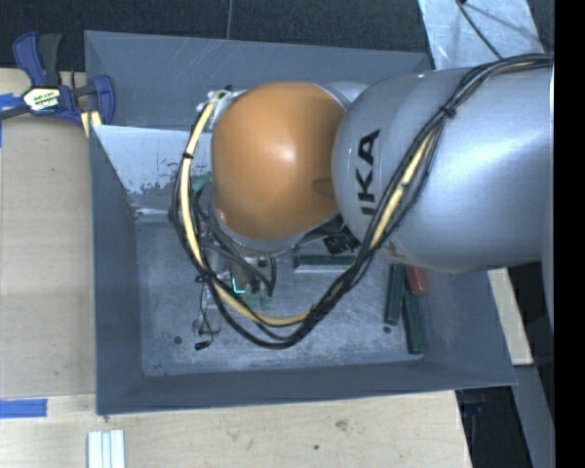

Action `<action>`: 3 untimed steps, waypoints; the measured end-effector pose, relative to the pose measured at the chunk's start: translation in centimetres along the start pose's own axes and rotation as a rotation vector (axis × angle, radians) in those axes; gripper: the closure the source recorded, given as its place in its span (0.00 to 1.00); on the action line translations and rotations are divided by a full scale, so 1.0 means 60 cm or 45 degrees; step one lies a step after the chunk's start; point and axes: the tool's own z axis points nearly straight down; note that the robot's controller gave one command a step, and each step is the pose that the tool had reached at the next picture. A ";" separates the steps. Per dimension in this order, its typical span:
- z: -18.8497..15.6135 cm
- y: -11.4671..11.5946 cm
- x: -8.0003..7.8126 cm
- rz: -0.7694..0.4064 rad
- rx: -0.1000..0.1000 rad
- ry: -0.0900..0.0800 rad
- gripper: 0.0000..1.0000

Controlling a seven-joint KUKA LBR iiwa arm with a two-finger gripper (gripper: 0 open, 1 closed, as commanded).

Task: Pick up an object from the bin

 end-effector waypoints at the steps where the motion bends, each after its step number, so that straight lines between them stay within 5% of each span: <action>1: 0.251 -0.105 -0.072 -0.325 0.004 0.007 0.00; 2: 0.272 -0.215 -0.019 -0.427 0.004 0.006 0.00; 3: 0.107 -0.278 -0.132 -0.409 0.004 -0.017 0.00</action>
Offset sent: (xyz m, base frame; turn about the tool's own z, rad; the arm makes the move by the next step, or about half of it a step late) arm 0.0435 -0.0598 -0.1472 -0.2576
